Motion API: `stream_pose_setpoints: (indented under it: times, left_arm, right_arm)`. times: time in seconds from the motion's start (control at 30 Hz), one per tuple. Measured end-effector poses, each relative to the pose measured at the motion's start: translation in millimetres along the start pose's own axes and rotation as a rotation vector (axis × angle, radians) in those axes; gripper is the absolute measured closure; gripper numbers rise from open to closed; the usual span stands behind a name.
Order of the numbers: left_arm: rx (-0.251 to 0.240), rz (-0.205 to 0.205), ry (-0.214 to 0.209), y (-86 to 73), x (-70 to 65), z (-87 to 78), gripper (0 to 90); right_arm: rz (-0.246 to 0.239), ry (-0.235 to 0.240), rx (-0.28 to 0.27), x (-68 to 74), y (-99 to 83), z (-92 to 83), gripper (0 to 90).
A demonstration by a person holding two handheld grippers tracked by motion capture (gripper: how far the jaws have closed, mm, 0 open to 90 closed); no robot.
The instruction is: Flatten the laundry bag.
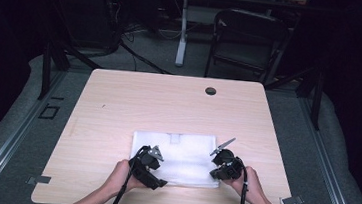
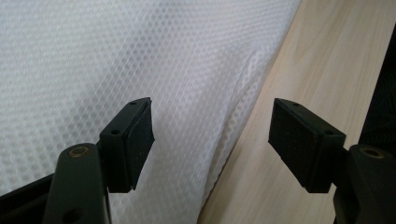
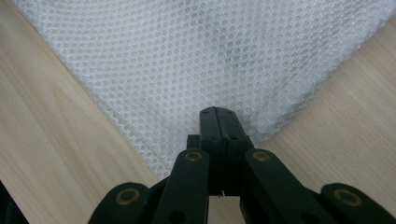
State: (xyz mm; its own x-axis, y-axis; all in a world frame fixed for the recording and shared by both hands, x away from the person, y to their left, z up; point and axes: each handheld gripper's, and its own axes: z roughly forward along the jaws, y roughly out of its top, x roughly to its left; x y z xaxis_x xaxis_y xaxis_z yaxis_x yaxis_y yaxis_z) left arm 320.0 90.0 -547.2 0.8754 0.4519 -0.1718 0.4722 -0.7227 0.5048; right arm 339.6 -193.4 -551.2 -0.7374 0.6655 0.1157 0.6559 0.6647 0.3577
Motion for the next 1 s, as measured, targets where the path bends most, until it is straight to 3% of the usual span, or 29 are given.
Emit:
stream_pose_setpoints:
  times: [0.1,0.23,0.4,0.7,1.0]
  left_arm:
    - [0.001,0.046,-0.004,9.2,-6.8,5.3,33.1]
    - [0.029,0.082,0.005,17.0,-10.5,17.1,43.0]
    - [0.043,0.074,0.042,20.0,-7.6,23.7,55.6]
    - [0.048,0.125,0.095,19.7,-12.6,26.1,69.0]
    - [0.028,0.143,0.108,17.4,-10.7,25.6,85.6]
  right_arm:
    - [0.001,0.003,-0.003,0.0,-0.2,0.1,90.0]
    - [0.004,0.006,-0.002,-0.3,-0.3,-0.1,90.0]
    - [0.011,0.011,-0.017,-0.2,-0.9,0.8,90.0]
    - [-0.003,-0.007,-0.027,2.9,-1.0,-4.6,89.4]
    - [-0.041,-0.006,-0.081,11.9,0.2,-15.1,90.0]
